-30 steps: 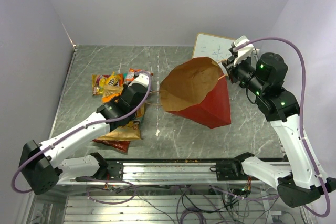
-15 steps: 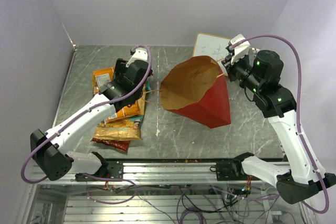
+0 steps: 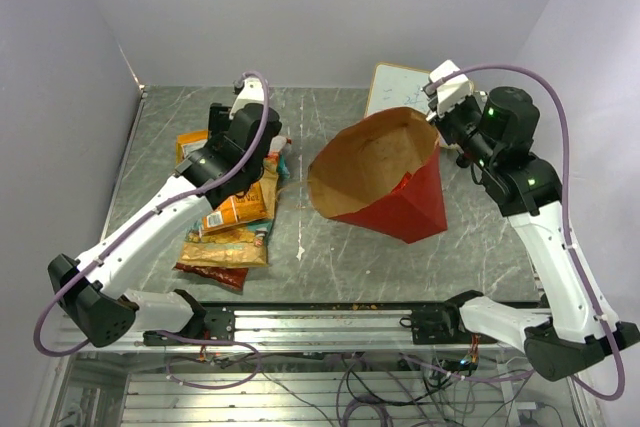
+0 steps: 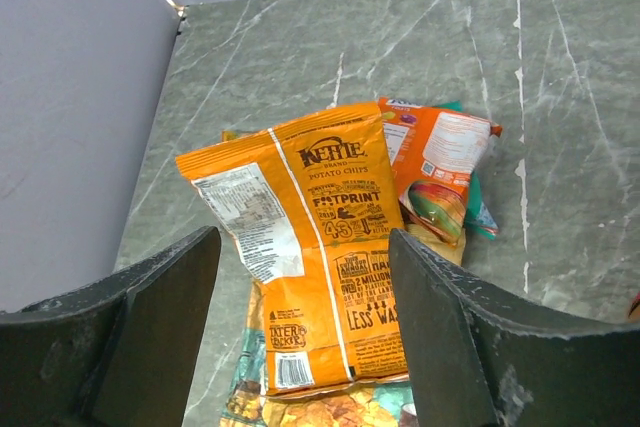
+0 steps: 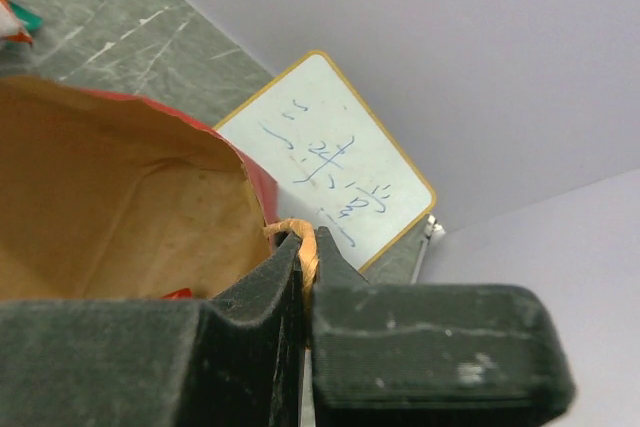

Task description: Take the snacks out of the paper bag

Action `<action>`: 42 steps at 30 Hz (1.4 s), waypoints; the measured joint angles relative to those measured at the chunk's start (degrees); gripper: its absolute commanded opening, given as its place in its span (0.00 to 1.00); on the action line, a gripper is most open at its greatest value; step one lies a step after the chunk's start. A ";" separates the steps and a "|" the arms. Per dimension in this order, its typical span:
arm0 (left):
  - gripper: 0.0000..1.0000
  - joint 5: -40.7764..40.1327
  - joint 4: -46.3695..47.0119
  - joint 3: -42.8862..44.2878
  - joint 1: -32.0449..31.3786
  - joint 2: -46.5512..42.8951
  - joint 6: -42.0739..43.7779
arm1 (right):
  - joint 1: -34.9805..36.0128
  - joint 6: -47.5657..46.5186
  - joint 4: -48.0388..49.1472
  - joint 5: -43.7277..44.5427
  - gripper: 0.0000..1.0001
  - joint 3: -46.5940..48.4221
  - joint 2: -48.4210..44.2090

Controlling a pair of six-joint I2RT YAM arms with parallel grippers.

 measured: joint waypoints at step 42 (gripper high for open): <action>0.32 31.69 -15.34 -13.94 14.91 19.56 -23.80 | -0.04 4.07 1.29 -23.80 0.00 -3.54 -2.36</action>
